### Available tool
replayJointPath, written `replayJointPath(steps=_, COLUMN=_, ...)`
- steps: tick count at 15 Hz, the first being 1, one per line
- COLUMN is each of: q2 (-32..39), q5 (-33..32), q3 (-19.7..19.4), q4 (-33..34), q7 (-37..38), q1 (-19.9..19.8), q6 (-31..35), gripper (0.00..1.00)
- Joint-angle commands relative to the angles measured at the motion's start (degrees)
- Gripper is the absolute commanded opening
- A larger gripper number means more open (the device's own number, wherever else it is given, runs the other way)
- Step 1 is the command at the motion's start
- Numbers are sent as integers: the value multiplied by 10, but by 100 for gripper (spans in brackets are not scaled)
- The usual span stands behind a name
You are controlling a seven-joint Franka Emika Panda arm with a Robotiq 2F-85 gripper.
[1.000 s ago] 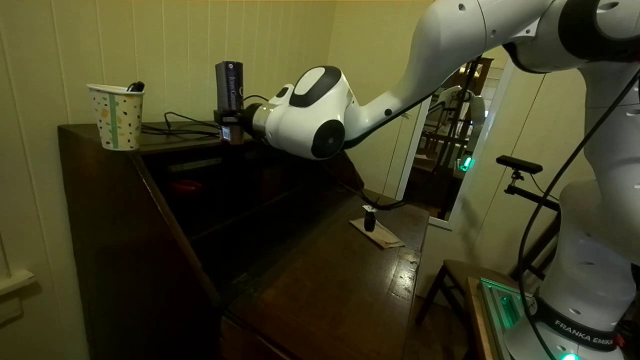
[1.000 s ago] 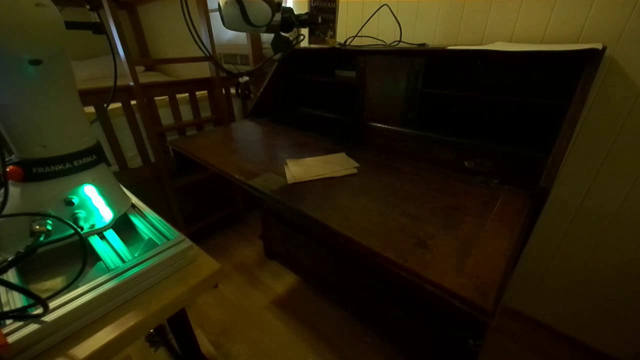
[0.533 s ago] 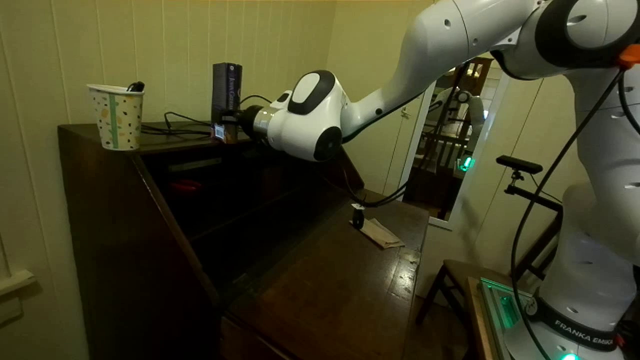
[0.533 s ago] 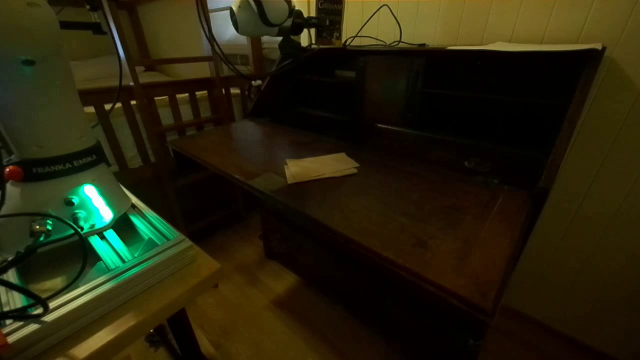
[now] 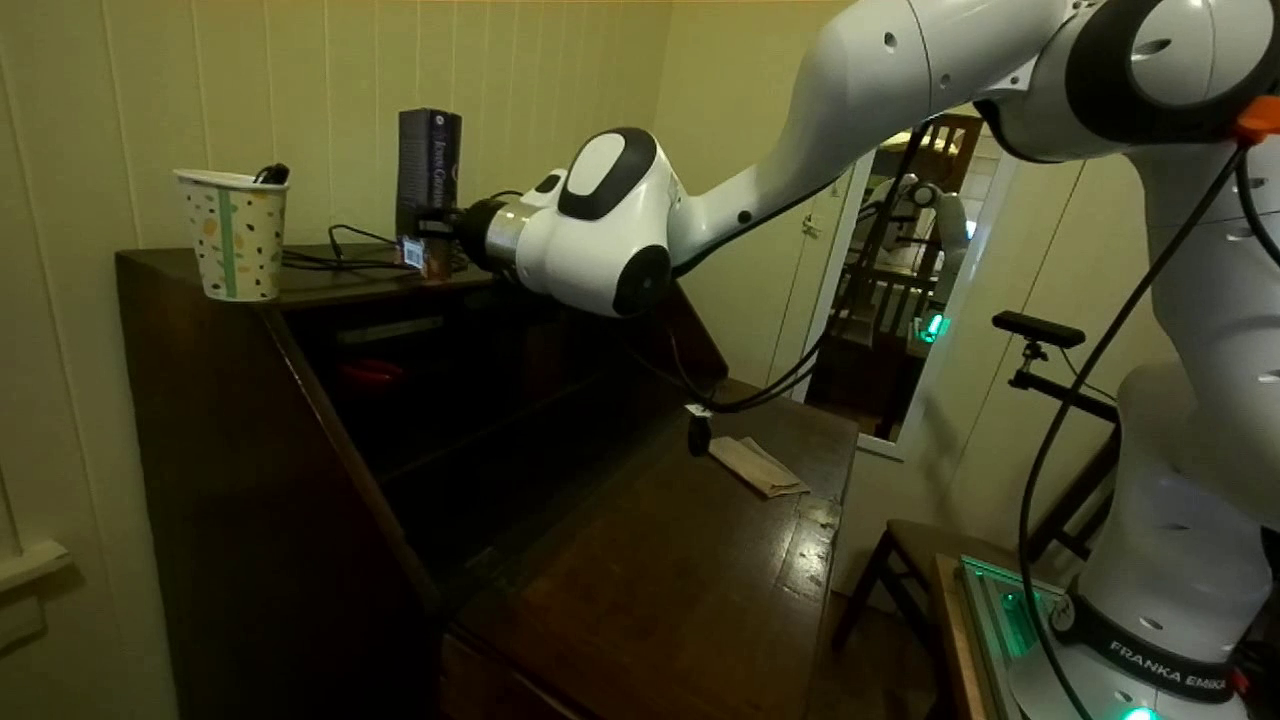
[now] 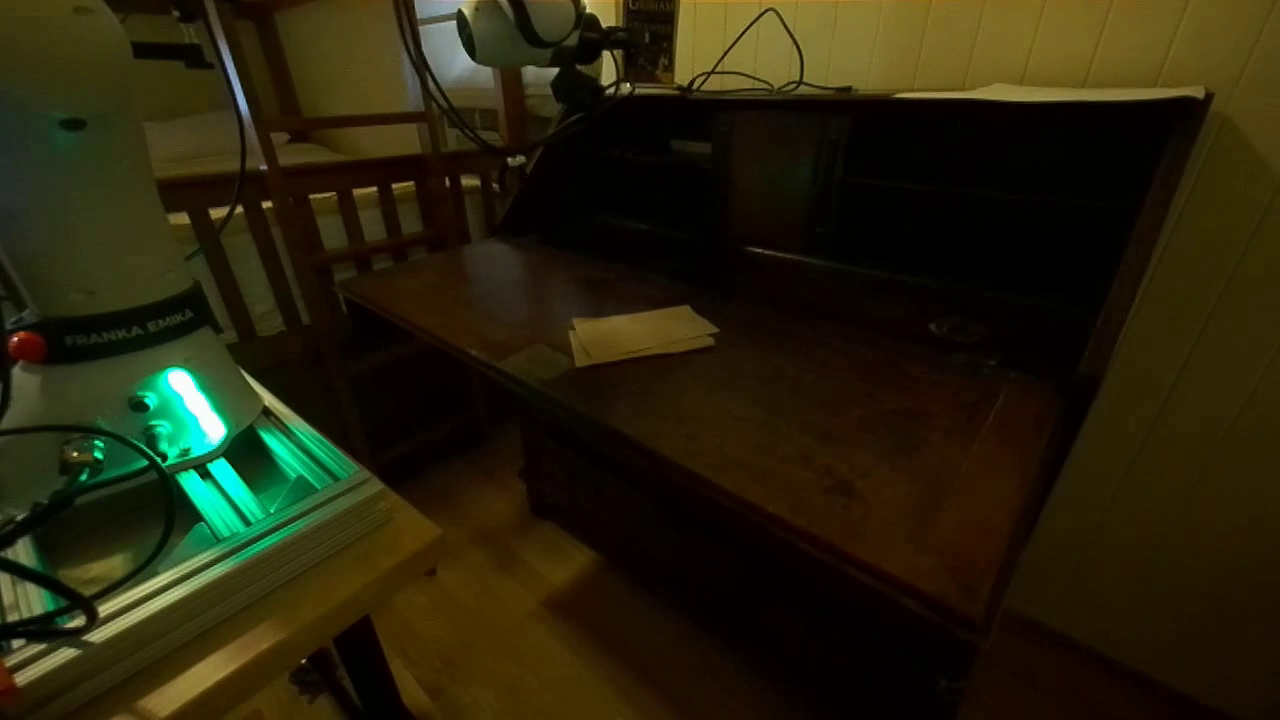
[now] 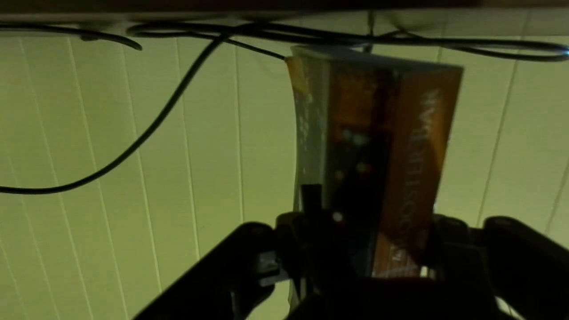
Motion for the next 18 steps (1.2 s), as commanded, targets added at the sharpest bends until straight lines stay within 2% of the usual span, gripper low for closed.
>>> replayJointPath(steps=1, q2=31, q5=0, q3=-49, q4=67, q7=10, q1=49, q6=41, gripper=10)
replayJointPath(steps=9, q2=49, q5=1, q3=-95, q4=66, q7=12, q1=62, q6=60, gripper=10)
replayJointPath(steps=13, q2=51, q5=1, q3=-100, q4=65, q7=12, q1=61, q6=63, gripper=10)
replayJointPath(steps=14, q2=51, q5=1, q3=-101, q4=65, q7=12, q1=62, q6=64, gripper=60)
replayJointPath(steps=16, q2=51, q5=1, q3=-101, q4=66, q7=11, q1=61, q6=67, gripper=66)
replayJointPath(steps=18, q2=53, q5=1, q3=-101, q4=66, q7=10, q1=61, q6=71, gripper=80)
